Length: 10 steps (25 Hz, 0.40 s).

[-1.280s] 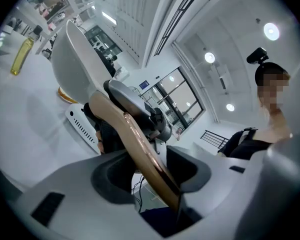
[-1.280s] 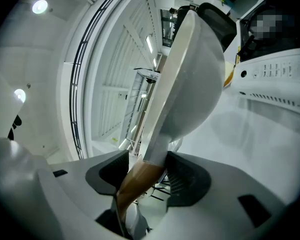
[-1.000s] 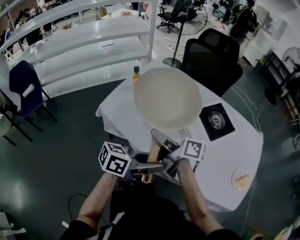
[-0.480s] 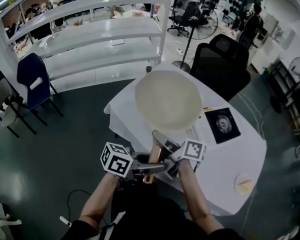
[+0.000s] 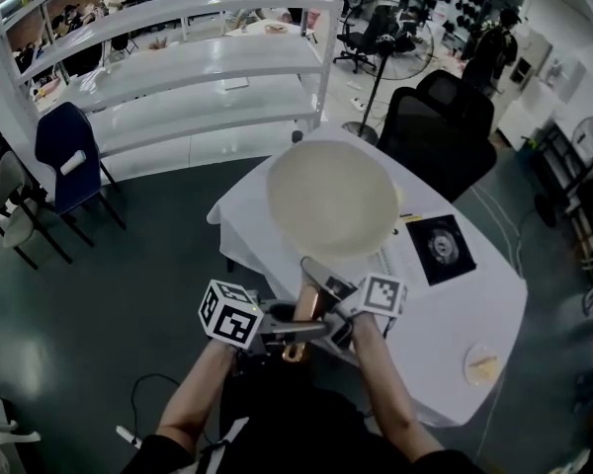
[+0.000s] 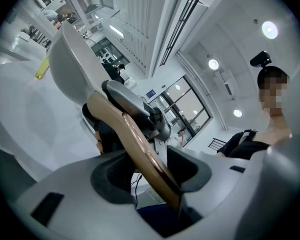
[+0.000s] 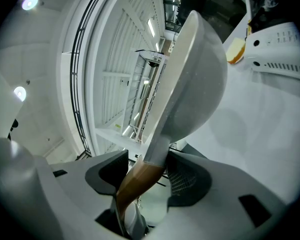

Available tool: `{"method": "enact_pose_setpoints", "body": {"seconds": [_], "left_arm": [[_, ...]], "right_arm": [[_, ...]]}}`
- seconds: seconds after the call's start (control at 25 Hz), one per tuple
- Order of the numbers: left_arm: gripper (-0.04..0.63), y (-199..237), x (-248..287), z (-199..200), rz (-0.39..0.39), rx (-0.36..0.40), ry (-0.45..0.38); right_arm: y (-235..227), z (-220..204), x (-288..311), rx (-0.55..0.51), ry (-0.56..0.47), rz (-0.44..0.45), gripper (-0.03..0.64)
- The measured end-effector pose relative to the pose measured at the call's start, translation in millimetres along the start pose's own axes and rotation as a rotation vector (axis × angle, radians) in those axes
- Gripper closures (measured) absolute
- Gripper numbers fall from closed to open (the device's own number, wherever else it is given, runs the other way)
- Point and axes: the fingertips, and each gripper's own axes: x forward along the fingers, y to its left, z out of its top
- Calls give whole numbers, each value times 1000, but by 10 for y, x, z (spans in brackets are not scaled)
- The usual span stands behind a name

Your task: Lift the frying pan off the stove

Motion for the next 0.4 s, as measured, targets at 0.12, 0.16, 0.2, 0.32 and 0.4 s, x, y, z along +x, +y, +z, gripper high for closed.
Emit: {"method": "enact_pose_setpoints", "body": {"seconds": [0.12, 0.16, 0.2, 0.32, 0.4], "left_arm": [[397, 3, 8, -2, -4, -1, 3], [397, 1, 17, -2, -5, -3, 4], [397, -1, 24, 0, -6, -4, 4], [397, -5, 32, 11, -7, -6, 4], [397, -9, 36, 17, -8, -9, 4]], "right_arm": [[-4, 5, -3, -5, -1, 5, 382], [-1, 9, -8, -3, -1, 9, 382], [4, 15, -12, -1, -2, 13, 382], [10, 29, -16, -3, -5, 18, 382], [-5, 33, -24, -4, -7, 14, 382]]}}
